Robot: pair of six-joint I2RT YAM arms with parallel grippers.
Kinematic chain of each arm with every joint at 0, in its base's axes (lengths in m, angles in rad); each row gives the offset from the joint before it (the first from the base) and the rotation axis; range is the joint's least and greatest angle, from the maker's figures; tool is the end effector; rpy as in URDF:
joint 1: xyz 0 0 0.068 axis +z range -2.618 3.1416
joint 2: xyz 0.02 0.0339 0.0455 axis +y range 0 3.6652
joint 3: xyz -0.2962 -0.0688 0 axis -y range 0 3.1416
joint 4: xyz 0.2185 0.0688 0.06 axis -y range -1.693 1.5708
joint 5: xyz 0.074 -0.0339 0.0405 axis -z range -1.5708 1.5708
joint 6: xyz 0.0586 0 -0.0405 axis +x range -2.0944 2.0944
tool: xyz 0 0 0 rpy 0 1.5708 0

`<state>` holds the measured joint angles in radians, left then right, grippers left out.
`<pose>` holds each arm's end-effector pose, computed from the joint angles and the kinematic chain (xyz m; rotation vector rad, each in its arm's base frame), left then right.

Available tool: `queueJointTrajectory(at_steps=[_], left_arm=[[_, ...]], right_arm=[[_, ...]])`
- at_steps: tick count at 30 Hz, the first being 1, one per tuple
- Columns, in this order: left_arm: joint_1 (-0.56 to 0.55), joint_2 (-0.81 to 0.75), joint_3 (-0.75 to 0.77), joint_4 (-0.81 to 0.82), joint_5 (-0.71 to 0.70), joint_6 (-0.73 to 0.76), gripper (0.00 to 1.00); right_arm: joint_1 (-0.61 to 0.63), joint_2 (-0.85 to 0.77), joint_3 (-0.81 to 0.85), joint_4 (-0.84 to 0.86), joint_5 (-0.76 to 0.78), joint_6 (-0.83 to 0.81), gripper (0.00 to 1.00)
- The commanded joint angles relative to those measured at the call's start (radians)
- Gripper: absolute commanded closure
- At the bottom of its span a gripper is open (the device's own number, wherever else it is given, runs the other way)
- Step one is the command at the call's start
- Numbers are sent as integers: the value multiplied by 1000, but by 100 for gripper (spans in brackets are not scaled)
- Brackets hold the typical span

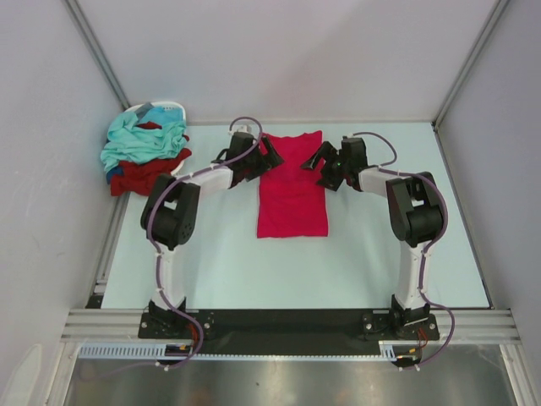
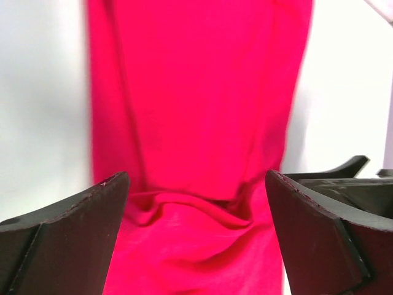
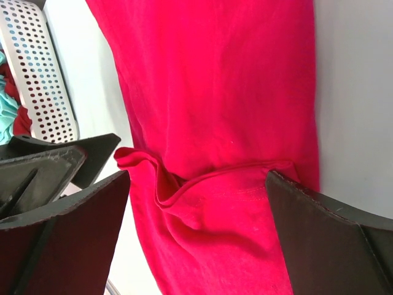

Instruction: Fold and stack the t-shirts

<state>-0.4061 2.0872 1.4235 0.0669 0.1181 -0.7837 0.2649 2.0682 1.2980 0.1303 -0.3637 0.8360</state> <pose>0.4425 -0.1978 0.2094 -0.3573 2.2497 -0.7871 0.4416 0.1414 0.1878 0.4523 2.3088 0.9826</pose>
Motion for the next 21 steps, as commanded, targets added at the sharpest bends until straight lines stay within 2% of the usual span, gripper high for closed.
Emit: queueJointTrajectory(at_steps=[1,2,4,5,7,11,14,18,21], left_arm=[[52,-105,55,-59,-38,122,2],[58,-131,75,-158,-44,144,1],[62,-232,71,-219,-48,203,1],[59,-265,43,-258,-46,221,1],[53,-364,3,-308,-35,232,0],[4,-484,-205,-366,-20,190,1],[-54,-518,-326,-366,-14,140,2],[-100,-512,-423,-354,-9,80,6],[-119,-518,-465,-354,-12,67,10]], right_arm=[[-6,-5,36,-37,8,-47,0],[-7,-26,46,-70,-15,-82,0],[-12,-62,78,-131,-27,-138,0],[-15,-112,114,-243,-40,-205,0],[-16,-169,133,-343,-23,-265,0],[-13,-327,83,-556,77,-356,0],[-10,-404,-32,-606,65,-364,0],[32,-482,-225,-564,78,-347,1],[65,-491,-259,-589,77,-344,5]])
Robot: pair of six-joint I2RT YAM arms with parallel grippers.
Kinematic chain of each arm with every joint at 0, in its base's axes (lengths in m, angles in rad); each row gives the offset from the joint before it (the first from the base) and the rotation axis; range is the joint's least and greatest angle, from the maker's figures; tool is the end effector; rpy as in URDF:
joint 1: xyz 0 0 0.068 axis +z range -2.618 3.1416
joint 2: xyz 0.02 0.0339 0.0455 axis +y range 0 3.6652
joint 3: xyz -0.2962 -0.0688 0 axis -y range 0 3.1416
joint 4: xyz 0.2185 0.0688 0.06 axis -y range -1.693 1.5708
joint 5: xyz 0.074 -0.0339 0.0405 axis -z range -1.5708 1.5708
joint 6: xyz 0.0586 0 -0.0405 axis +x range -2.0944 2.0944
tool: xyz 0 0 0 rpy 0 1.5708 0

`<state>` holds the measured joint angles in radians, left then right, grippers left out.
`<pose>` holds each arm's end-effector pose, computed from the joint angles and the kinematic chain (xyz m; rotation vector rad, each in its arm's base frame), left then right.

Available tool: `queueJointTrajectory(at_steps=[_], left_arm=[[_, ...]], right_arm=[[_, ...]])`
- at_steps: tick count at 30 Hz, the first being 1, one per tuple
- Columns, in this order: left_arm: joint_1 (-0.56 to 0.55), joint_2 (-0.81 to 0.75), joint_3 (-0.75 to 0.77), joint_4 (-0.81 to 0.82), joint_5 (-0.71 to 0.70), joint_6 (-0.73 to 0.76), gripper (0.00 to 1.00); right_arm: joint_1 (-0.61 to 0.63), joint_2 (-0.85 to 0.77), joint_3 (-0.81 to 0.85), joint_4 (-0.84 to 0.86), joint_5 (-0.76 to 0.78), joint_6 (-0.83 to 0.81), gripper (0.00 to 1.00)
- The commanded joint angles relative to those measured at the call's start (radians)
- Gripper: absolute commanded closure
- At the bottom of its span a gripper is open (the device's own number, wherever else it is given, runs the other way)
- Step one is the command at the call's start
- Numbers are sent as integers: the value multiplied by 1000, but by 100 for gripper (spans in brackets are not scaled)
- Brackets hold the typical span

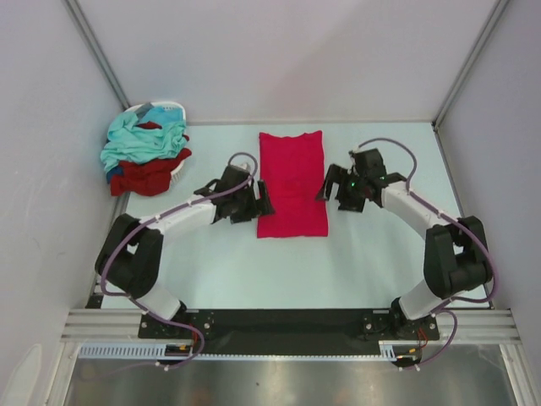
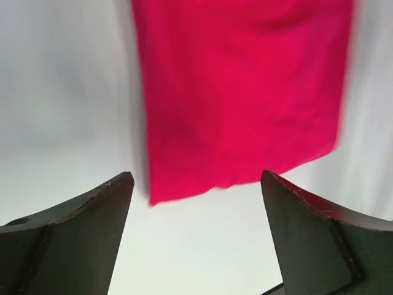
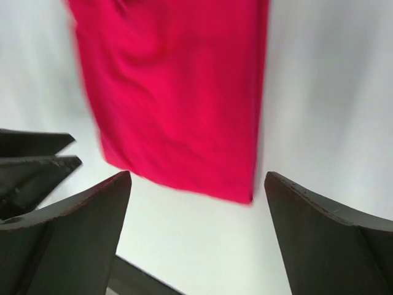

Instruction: Fold and stack the t-shirts

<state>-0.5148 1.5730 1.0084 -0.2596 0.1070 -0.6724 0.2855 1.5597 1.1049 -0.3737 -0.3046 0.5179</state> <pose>0.2817 -0.1665 0.2464 -0.1446 2.4970 -0.6588 0.3090 0.1090 0.2719 0.1402 2.4769 0.7267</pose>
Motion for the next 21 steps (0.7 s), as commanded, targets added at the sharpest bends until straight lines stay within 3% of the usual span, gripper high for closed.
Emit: queueJointTrajectory(at_steps=[1,14,21], left_arm=[[-11,-7,-59,-27,-4,-52,12],[-14,39,-178,56,16,-78,38],[-13,61,-205,95,17,-82,50]], right_arm=[[67,16,-89,-87,24,-27,7],[89,105,-191,27,27,1,27],[87,149,-204,67,15,11,46]])
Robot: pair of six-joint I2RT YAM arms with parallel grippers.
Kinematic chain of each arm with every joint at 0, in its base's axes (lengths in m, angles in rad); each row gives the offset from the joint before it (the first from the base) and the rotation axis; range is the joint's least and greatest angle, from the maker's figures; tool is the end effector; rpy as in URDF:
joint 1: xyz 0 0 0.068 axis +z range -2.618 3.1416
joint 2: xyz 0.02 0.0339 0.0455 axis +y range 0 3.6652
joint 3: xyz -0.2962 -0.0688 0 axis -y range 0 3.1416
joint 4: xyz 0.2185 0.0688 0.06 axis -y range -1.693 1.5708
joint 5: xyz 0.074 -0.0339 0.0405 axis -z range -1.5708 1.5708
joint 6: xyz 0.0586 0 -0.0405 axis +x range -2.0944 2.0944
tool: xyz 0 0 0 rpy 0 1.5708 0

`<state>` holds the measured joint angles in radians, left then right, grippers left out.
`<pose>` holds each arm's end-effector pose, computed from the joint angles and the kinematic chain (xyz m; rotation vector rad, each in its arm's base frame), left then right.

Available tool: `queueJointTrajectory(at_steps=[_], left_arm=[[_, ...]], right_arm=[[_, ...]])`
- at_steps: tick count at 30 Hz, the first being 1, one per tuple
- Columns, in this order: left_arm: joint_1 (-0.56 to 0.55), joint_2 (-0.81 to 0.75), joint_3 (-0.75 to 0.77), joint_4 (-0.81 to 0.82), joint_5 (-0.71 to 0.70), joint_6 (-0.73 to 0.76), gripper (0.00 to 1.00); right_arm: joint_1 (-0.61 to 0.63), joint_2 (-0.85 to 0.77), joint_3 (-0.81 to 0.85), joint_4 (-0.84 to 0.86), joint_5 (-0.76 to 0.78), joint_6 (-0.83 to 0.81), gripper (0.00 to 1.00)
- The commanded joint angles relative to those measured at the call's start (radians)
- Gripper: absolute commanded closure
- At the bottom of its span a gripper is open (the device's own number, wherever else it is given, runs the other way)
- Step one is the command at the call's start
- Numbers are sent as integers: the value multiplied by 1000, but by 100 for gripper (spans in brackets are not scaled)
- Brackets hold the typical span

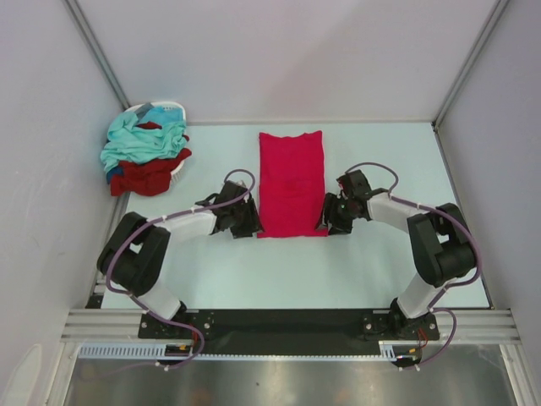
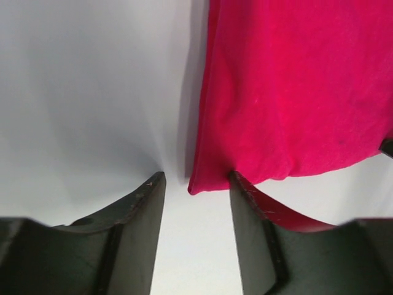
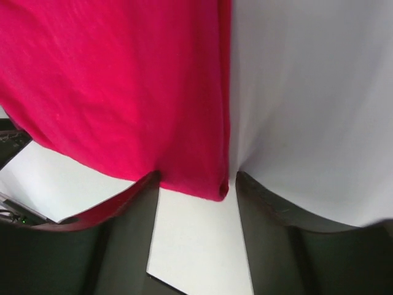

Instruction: Fold and stack the t-shirts

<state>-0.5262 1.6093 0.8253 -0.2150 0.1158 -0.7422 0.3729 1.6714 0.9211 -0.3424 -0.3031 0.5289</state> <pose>0.2560 -0.1565 0.1865 -0.2440 2.6755 -0.5933 0.2826 0.1293 0.1877 0.1128 2.7639 0.6735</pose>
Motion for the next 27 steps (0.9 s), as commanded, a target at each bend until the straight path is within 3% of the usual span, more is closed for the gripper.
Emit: queueJointTrajectory(at_steps=[1,5,8,11,12,14,21,27], left_arm=[[-1,32,-23,55,10,-16,51],[-1,54,-28,74,-1,-16,56],[-1,67,-26,68,-16,-11,65],[-1,70,-34,55,-8,-8,88],[-1,72,-37,51,-5,-11,100],[-3,54,-61,34,-1,-13,100],[-37,-115,-201,-46,27,-78,100],[-181,-296,-291,-150,38,-204,100]], right_arm=[[-2,43,-21,33,12,-1,46],[-2,39,-30,14,31,-9,48],[-2,33,-48,0,59,-23,55],[-2,37,-57,-10,64,-30,74],[1,36,-60,-17,64,-33,89],[6,28,-74,-35,78,-38,100],[27,-108,-243,-96,41,-44,100],[104,-341,-367,-191,-7,58,100]])
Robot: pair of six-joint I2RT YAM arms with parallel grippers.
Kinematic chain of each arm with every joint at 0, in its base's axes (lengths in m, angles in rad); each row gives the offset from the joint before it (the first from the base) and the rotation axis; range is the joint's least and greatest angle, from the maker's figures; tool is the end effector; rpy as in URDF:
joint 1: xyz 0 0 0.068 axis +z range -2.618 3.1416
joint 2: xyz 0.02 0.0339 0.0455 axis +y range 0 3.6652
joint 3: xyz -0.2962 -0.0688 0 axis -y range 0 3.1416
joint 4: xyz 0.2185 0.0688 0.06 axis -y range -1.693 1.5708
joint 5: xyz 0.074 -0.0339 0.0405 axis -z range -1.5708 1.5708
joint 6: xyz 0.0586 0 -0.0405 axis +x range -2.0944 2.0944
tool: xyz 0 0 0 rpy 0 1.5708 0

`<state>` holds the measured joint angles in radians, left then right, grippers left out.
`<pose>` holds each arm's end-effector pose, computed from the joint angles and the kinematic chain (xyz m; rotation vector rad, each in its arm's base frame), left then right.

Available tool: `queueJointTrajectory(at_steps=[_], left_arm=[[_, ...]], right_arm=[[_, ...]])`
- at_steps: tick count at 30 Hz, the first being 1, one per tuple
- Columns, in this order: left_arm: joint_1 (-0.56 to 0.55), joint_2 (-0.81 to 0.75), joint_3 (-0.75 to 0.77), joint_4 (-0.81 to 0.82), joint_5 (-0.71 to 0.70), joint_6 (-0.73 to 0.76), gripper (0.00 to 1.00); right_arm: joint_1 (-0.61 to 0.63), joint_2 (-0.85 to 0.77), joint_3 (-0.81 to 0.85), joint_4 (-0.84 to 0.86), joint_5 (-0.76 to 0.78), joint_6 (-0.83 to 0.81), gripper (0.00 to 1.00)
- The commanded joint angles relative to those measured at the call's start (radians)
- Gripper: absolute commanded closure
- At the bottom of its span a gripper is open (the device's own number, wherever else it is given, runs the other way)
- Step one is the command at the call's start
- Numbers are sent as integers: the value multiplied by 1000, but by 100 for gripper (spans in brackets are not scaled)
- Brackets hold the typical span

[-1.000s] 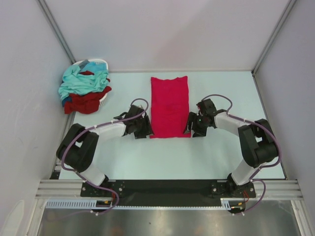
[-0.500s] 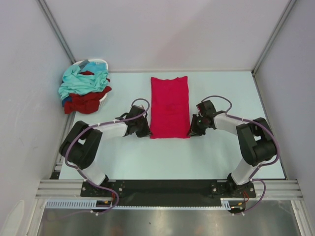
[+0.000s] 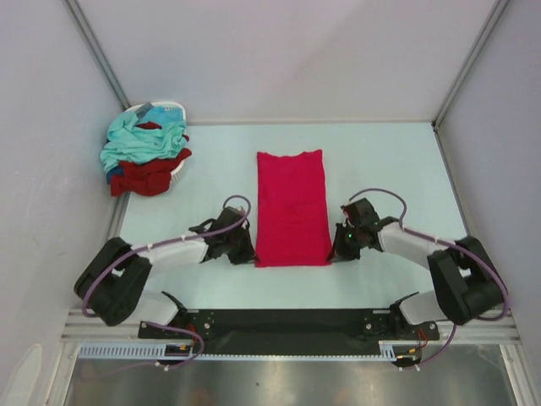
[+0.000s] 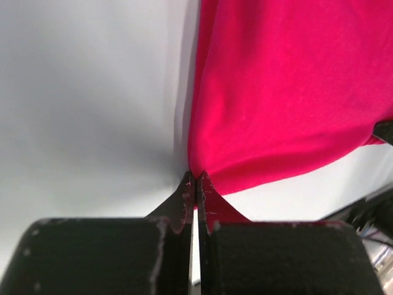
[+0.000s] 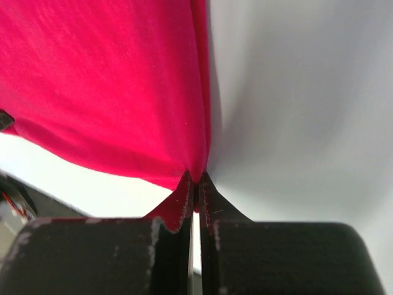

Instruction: Fold and stack the t-shirts

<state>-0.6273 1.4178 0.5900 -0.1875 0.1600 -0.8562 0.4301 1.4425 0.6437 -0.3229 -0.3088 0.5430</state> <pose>0.1859 -0.1463 0.1739 -0.2520 2.7438 -0.6934 0.2052 0.1137 0.1756 0.0588 2.8090 0.6862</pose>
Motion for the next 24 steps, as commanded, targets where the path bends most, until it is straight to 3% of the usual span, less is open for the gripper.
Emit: queueJointTrajectory(at_steps=[1,6,10,14,19,24], left_arm=[[-95,-130,-64,-219,-7,-107,100],[-123,-350,-47,-366,-45,-193,100],[-108,-456,92,-518,-115,-182,100],[-68,-424,197,-538,-143,-109,100],[61,-332,333,-494,-140,14,100],[120,-168,491,-442,-157,126,100]], right_arm=[[64,-185,-108,-247,-9,60,100],[67,-395,-50,-409,-13,127,100],[65,-461,57,-505,31,135,100],[39,-398,158,-502,57,101,100],[-63,-277,275,-446,42,0,100],[-120,-136,408,-363,56,-77,100]])
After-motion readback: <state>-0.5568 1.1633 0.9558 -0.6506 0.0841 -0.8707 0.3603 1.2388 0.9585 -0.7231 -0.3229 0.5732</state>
